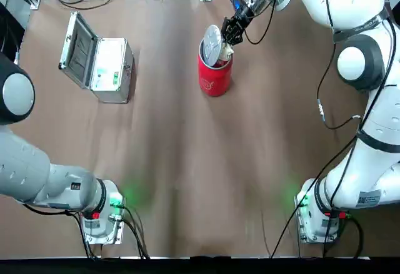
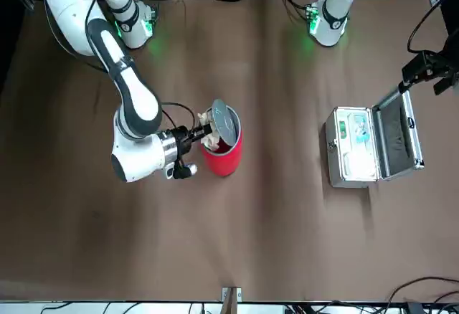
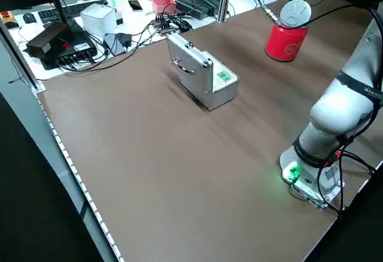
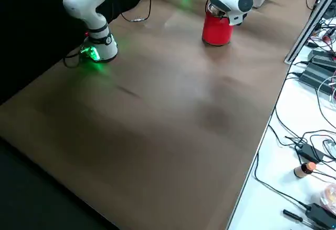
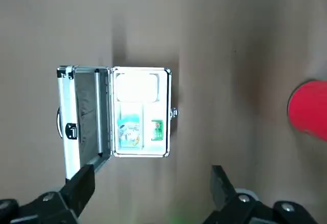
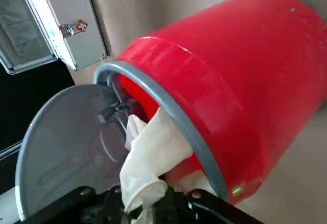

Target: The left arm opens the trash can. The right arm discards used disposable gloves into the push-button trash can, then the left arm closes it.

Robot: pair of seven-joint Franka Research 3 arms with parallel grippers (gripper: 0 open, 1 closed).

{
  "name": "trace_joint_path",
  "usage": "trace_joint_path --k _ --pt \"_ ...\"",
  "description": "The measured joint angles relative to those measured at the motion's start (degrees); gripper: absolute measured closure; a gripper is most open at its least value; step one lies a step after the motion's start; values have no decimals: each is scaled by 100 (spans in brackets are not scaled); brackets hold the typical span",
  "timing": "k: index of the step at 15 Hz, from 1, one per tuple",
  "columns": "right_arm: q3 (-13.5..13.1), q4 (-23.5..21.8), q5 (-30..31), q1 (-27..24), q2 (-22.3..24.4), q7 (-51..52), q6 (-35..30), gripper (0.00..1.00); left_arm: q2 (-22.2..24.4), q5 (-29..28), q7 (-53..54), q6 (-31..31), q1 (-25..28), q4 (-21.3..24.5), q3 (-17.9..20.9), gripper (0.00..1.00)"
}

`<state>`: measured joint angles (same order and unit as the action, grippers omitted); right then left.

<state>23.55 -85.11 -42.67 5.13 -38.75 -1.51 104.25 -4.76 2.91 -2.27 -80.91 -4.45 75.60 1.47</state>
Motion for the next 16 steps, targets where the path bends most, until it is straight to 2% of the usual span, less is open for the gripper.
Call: trace_joint_path --k 6,8,9,11,16 --pt "3 13 -113 6 -5 -1 8 89 -67 0 0 -184 -38 38 -43 0" --pt "3 19 -115 6 -5 1 8 74 -67 0 0 -245 -90 38 -69 0" --pt "2 22 -115 6 -5 1 9 72 -67 0 0 -263 -90 38 -120 0" --pt "-10 35 -118 -7 -5 0 15 56 -71 -2 -7 -273 -90 40 -298 0" --pt "-21 81 -123 -43 -5 -3 15 57 -77 -7 -1 -284 -2 45 -307 0"
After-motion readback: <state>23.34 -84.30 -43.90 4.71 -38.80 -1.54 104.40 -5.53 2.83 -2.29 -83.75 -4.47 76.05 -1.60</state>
